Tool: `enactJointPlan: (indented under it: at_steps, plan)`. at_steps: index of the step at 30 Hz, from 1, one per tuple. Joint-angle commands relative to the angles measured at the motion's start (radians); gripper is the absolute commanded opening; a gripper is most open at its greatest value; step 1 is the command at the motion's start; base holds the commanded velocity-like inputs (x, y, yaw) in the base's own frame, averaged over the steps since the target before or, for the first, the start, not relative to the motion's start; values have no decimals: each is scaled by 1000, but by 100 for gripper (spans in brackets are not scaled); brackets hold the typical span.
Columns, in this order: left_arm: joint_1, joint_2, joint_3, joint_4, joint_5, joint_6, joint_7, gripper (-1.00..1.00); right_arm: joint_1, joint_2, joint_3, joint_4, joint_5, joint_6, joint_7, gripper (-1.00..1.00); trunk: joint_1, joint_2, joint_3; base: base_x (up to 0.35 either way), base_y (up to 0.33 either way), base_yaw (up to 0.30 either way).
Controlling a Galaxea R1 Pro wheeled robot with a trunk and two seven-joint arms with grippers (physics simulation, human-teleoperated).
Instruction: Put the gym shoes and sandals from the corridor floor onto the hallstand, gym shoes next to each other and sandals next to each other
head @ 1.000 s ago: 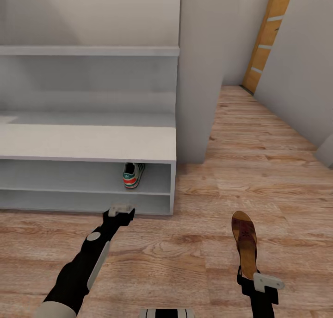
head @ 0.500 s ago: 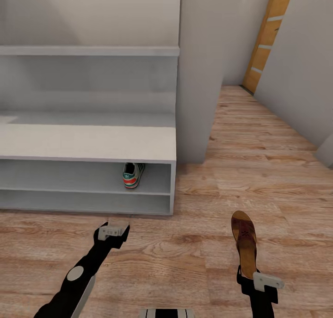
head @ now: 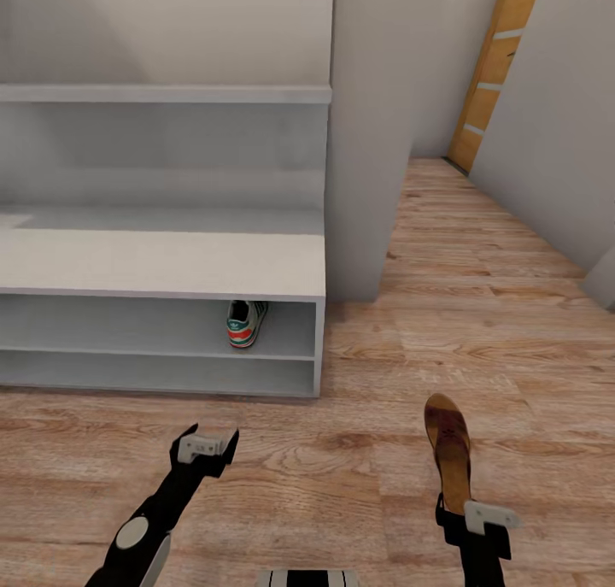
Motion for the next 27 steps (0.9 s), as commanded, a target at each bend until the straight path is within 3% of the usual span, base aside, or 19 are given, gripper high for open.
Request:
enactJointPlan:
  at_steps: [1,9,27]
  plan:
    - [0,0,0,0,0,0,0,100,0,0,0,0,-3,-1,1,-100,0,0,0,0,0,0]
    - [5,-5,-1,4,3,-13,0,100,-14,1,1,1,-3,58,9,-100,0,0,0,0,0,0]
    - [8,-8,-2,10,45,-17,7,100,-19,1,1,9,-2,76,36,-100,0,0,0,0,42,0]
